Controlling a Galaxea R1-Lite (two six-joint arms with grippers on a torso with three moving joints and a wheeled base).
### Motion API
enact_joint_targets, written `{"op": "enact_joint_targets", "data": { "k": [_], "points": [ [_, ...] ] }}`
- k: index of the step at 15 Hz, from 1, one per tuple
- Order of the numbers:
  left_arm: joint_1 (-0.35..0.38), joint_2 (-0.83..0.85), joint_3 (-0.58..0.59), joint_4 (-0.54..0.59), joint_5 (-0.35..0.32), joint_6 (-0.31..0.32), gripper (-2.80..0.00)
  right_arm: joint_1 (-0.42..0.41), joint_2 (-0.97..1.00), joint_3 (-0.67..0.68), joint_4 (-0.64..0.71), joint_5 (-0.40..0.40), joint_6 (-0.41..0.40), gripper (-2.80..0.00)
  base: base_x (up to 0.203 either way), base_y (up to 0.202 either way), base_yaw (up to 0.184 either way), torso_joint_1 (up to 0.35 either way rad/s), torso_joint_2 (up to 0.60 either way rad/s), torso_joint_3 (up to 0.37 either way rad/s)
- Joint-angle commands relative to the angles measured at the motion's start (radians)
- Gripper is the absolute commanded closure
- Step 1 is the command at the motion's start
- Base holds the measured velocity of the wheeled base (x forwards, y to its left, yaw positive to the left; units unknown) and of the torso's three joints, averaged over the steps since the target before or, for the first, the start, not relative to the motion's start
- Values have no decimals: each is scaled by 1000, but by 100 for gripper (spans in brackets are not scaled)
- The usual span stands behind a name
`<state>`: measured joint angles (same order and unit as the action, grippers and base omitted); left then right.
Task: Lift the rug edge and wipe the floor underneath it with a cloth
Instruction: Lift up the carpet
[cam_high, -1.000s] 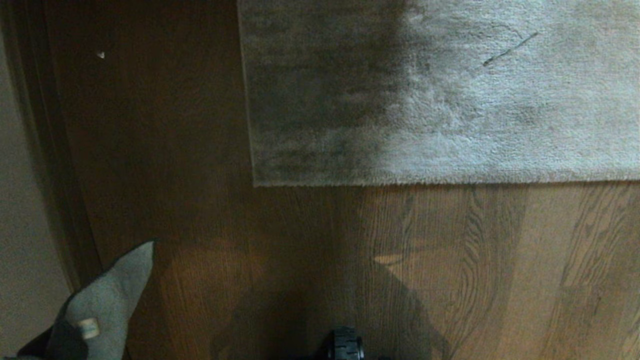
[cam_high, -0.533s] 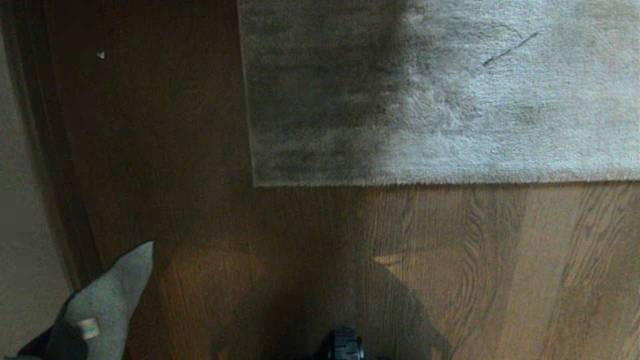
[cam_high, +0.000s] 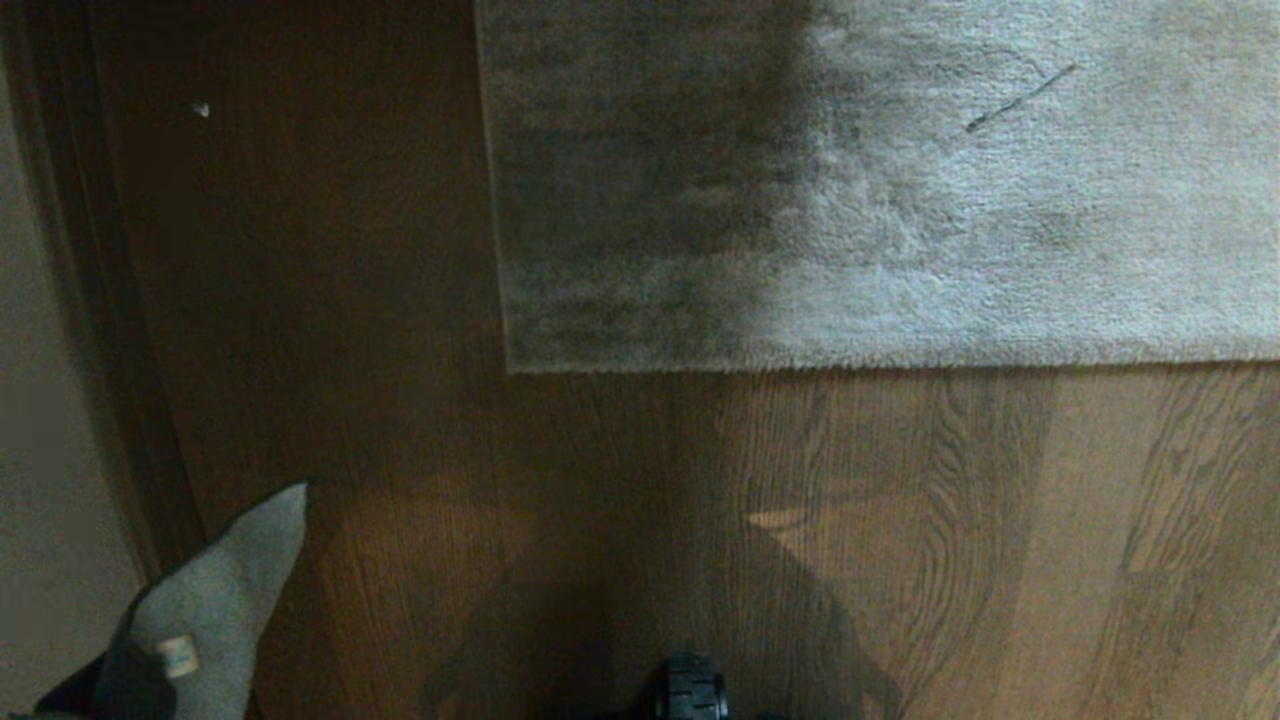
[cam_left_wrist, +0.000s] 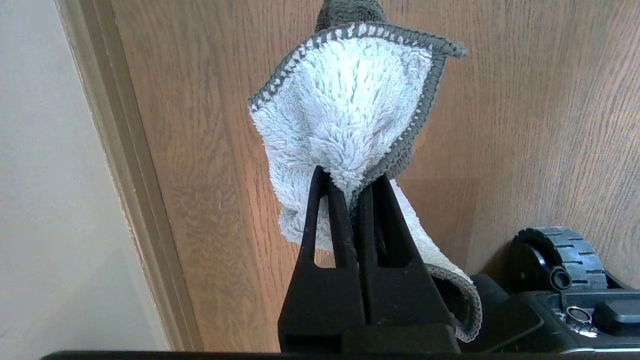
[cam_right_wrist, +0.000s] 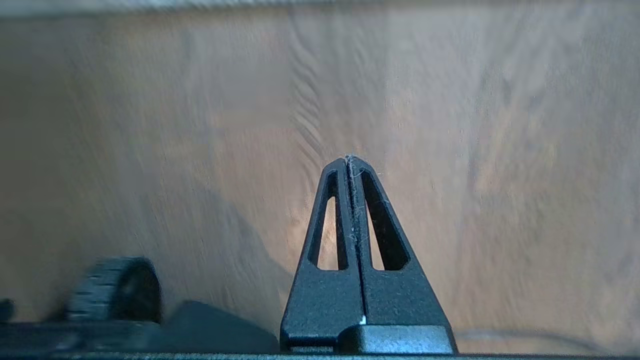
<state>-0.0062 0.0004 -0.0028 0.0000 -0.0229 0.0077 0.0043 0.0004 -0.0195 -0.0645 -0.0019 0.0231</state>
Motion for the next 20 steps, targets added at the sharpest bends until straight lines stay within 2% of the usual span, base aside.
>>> {"op": "enact_joint_targets", "data": {
  "k": [1, 11, 14, 20],
  "points": [
    [0, 0, 0, 0, 0, 0, 0, 0, 1, -28, 7, 35, 1, 0, 0, 0, 0, 0, 0, 0],
    [0, 0, 0, 0, 0, 0, 0, 9, 229, -184, -41, 49, 3, 0, 0, 0, 0, 0, 0, 0],
    [0, 0, 0, 0, 0, 0, 0, 41, 316, -222, -70, 49, 4, 0, 0, 0, 0, 0, 0, 0],
    [0, 0, 0, 0, 0, 0, 0, 48, 555, -236, -247, 49, 2, 0, 0, 0, 0, 0, 0, 0]
  ]
}}
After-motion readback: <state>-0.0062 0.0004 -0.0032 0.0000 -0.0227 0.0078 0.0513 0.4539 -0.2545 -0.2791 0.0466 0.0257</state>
